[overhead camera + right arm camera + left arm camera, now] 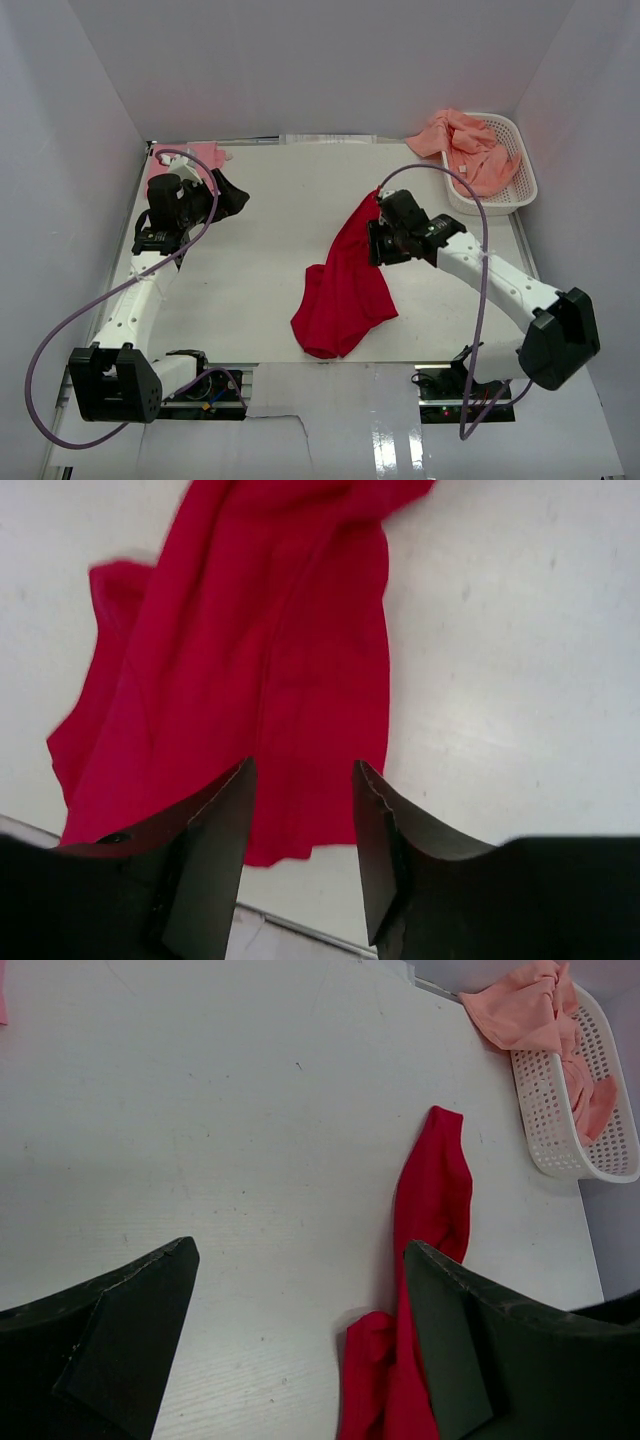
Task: Fold and stack the t-shirts
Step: Flatten out the tshirt
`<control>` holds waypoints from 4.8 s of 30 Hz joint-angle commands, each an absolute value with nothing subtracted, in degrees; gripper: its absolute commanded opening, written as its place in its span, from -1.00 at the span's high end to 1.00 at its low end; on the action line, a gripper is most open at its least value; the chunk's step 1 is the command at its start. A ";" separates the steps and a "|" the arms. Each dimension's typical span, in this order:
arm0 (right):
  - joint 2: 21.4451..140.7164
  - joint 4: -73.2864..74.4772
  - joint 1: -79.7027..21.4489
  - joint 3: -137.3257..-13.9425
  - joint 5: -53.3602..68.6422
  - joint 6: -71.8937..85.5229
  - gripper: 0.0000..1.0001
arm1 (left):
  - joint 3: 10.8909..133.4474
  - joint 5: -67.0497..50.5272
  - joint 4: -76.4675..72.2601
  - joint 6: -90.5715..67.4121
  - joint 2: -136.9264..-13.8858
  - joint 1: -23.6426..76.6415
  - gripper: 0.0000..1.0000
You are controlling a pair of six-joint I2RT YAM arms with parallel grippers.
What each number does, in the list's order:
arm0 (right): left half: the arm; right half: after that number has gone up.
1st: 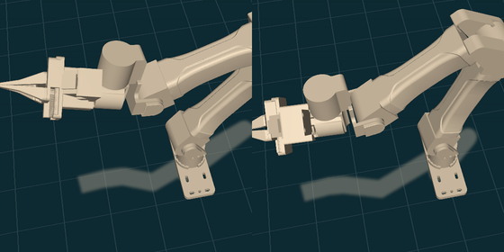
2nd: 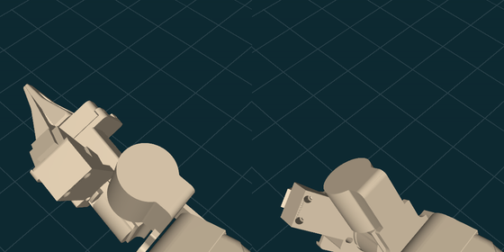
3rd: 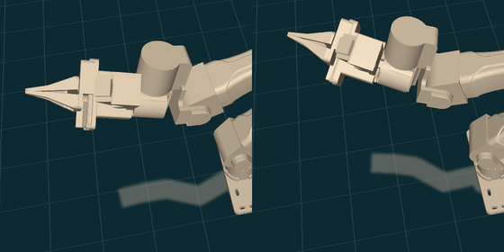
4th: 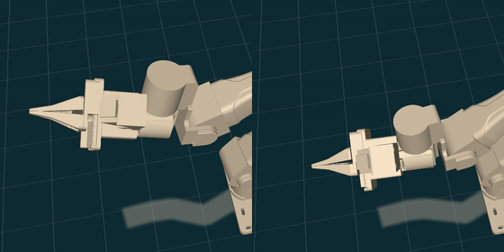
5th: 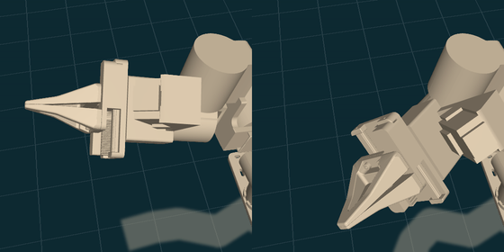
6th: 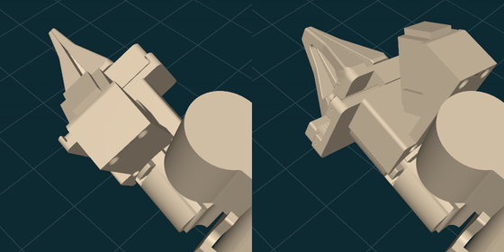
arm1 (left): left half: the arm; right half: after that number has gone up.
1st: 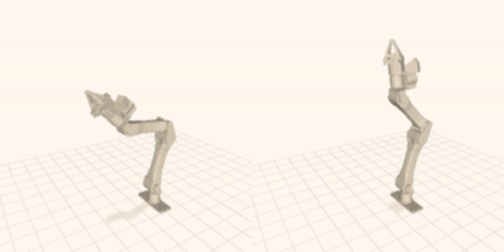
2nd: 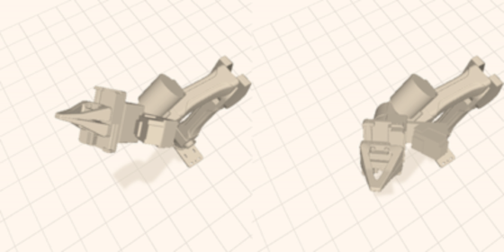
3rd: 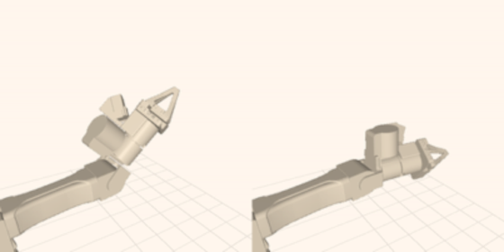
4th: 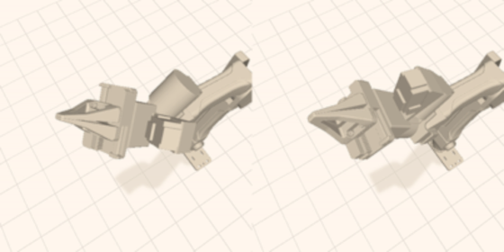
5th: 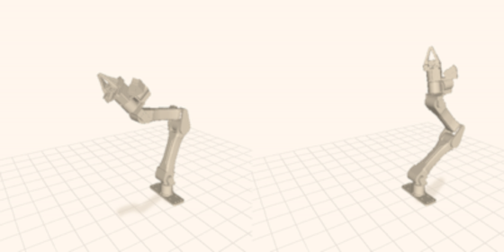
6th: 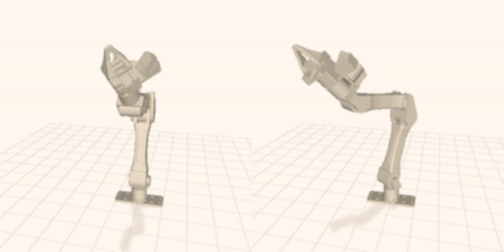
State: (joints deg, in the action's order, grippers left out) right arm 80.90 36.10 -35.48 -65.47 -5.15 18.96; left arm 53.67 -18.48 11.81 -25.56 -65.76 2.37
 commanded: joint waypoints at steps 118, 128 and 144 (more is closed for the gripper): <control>111.71 49.76 -22.41 -130.88 1.05 15.29 0.85 | 62.83 -16.53 19.51 -20.48 -78.21 13.79 -0.85; 103.02 42.80 -5.73 -117.34 10.37 16.79 0.85 | 71.36 -21.51 29.51 -16.53 -84.70 19.68 -0.88; 87.01 40.43 -3.87 -95.46 11.69 13.98 0.85 | 71.98 -41.13 31.02 -20.39 -98.43 25.66 -0.62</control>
State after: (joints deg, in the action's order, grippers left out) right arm 89.08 43.16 -4.12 -97.62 11.29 15.55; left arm 70.63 -35.18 30.24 -20.82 -97.67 23.62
